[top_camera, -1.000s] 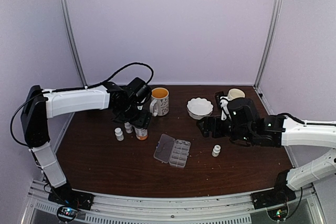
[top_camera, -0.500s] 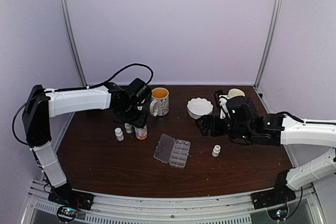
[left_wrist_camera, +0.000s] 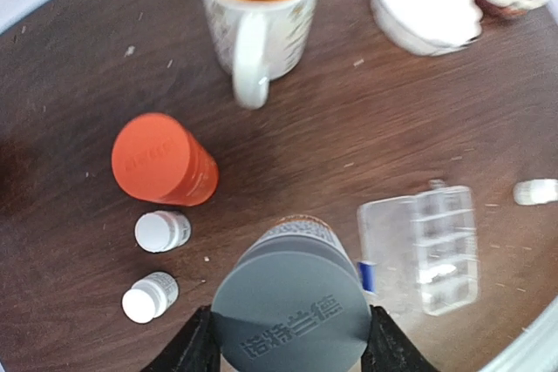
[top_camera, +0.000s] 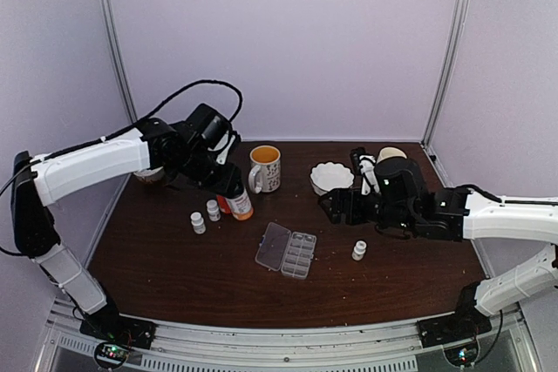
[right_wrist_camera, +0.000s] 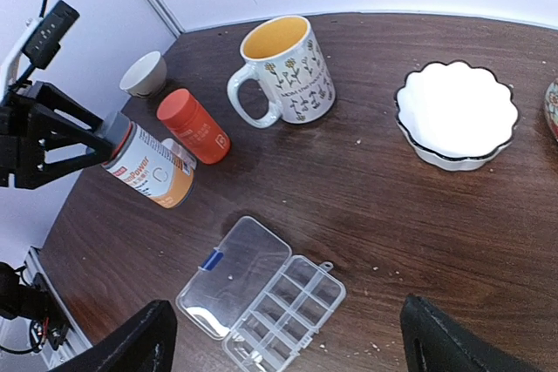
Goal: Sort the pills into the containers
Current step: Pick up the lid of the pill bottle from the center of the board.
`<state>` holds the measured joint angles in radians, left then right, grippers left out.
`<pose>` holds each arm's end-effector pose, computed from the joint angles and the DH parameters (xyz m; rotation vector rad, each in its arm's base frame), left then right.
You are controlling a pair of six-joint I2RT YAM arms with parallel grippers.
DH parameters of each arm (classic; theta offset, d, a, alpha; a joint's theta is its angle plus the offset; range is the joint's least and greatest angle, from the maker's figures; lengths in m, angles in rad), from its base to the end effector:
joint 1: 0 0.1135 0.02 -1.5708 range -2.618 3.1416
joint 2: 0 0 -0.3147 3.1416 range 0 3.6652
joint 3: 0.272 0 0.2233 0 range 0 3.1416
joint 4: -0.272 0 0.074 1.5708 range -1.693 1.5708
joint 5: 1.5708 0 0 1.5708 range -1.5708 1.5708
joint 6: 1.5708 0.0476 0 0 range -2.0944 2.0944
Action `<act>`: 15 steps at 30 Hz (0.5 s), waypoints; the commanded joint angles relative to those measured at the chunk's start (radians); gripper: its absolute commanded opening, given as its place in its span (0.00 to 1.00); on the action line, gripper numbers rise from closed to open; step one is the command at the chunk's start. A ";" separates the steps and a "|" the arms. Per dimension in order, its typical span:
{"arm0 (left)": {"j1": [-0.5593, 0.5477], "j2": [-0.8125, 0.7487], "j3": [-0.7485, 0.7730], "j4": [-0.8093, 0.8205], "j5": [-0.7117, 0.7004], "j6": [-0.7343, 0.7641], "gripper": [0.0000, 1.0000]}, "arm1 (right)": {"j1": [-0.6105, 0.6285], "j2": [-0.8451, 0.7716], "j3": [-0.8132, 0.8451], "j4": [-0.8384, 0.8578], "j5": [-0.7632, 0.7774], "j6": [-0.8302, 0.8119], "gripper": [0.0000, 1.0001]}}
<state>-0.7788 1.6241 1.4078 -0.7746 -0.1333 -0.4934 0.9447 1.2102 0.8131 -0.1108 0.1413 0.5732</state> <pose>0.2366 -0.2246 0.3388 0.3161 2.5612 -0.3188 0.1439 0.1876 0.3212 -0.3115 2.1461 0.7653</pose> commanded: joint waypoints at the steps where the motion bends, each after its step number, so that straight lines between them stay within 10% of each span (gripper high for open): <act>1: 0.006 -0.111 0.092 -0.009 0.189 0.059 0.37 | 0.002 -0.010 -0.006 0.120 -0.114 0.014 0.93; 15: 0.008 -0.263 0.178 0.227 0.716 -0.024 0.36 | 0.005 -0.068 -0.165 0.811 -0.455 0.247 0.97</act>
<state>-0.7784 1.3827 1.5677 -0.7300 0.3729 -0.4583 0.9447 1.1652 0.6548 0.4404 -0.2256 0.7238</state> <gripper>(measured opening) 0.521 0.968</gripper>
